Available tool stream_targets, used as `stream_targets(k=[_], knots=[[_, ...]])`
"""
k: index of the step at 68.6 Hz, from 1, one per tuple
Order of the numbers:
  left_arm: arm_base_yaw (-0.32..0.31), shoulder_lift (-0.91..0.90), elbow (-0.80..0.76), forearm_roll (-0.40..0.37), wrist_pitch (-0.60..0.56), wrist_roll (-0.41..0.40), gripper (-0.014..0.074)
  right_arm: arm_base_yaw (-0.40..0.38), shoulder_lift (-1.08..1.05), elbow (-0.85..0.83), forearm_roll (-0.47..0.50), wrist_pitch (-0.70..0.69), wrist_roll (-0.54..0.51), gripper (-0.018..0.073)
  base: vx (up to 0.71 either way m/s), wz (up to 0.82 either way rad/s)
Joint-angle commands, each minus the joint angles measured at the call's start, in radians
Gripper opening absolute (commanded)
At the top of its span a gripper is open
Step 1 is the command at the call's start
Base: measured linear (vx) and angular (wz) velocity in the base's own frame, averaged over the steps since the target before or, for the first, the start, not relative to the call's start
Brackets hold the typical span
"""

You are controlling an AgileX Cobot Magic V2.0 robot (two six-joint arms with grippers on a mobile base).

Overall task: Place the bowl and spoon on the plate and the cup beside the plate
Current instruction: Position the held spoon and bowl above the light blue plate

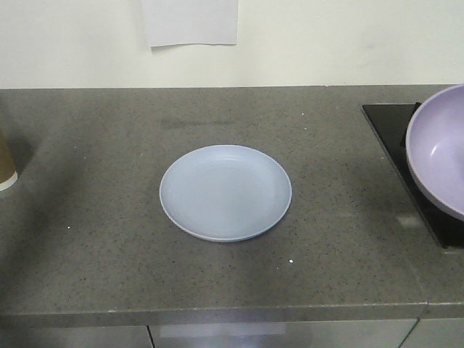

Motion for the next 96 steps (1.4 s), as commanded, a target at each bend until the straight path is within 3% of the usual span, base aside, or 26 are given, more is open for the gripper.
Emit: stream_targets(k=[1, 96], knots=[[-0.007, -0.016, -0.023, 0.007, -0.024, -0.002, -0.0006, -0.004, -0.013, -0.027, 0.003, -0.058, -0.006, -0.0006, 0.11, 0.04], [-0.007, -0.016, -0.023, 0.007, -0.024, -0.002, -0.0006, -0.004, -0.013, -0.027, 0.003, -0.058, -0.006, -0.0006, 0.06, 0.04]])
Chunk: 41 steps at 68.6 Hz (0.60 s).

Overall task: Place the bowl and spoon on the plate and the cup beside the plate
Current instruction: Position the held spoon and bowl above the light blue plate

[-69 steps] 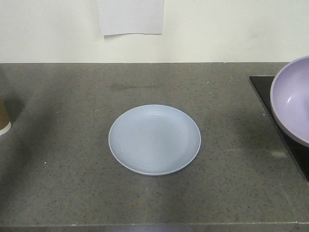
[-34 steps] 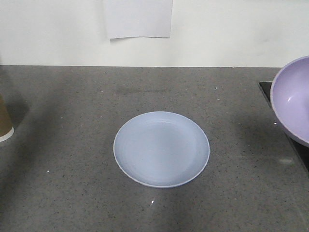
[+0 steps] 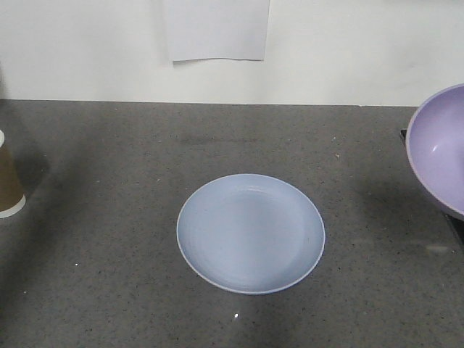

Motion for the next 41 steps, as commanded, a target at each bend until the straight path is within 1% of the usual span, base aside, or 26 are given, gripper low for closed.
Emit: stream_targets(k=[1, 41], knots=[[-0.007, -0.016, -0.023, 0.007, -0.024, -0.002, -0.0006, -0.004, -0.013, -0.027, 0.003, -0.058, -0.006, -0.0006, 0.03, 0.03], [-0.007, -0.016, -0.023, 0.007, -0.024, -0.002, -0.0006, -0.004, -0.013, -0.027, 0.003, -0.058, -0.006, -0.0006, 0.01, 0.01]])
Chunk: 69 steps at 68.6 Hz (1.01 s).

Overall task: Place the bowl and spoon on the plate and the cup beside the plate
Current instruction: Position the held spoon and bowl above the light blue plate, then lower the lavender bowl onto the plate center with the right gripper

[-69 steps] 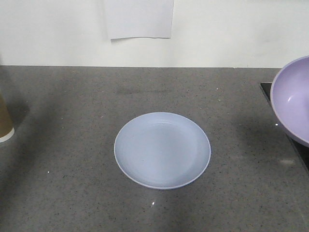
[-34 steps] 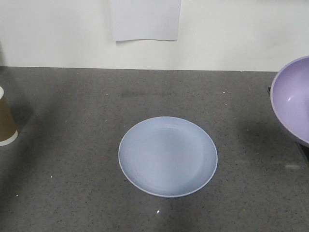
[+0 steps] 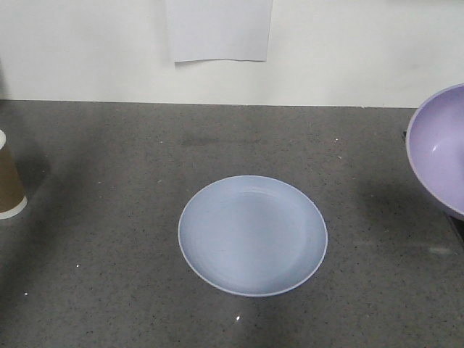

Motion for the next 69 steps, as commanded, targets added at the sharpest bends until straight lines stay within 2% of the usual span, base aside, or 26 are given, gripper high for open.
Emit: stream_targets(k=[1, 69], knots=[[-0.007, -0.016, -0.023, 0.007, -0.024, -0.002, -0.0006, -0.004, -0.013, -0.027, 0.003, -0.058, -0.006, -0.0006, 0.00, 0.00], [-0.007, -0.016, -0.023, 0.007, -0.024, -0.002, -0.0006, -0.004, -0.013, -0.027, 0.003, -0.058, -0.006, -0.0006, 0.00, 0.00]])
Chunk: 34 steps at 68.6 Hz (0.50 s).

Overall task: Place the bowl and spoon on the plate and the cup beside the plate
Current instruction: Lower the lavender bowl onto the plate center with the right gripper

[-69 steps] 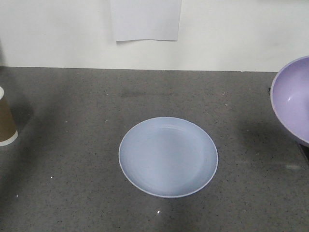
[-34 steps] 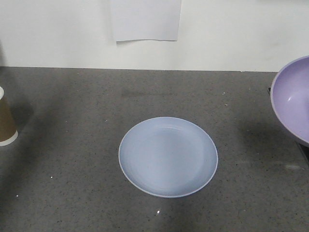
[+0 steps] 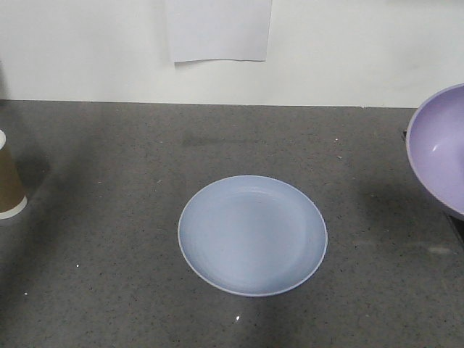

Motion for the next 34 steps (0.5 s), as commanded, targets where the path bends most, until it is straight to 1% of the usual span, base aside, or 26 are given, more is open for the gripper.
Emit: stream_targets(k=[1, 34], knots=[[-0.007, -0.016, -0.023, 0.007, -0.024, -0.002, -0.0006, -0.004, -0.013, -0.027, 0.003, -0.058, -0.006, -0.0006, 0.00, 0.00], [-0.007, -0.016, -0.023, 0.007, -0.024, -0.002, -0.0006, -0.004, -0.013, -0.027, 0.003, -0.058, -0.006, -0.0006, 0.00, 0.00]])
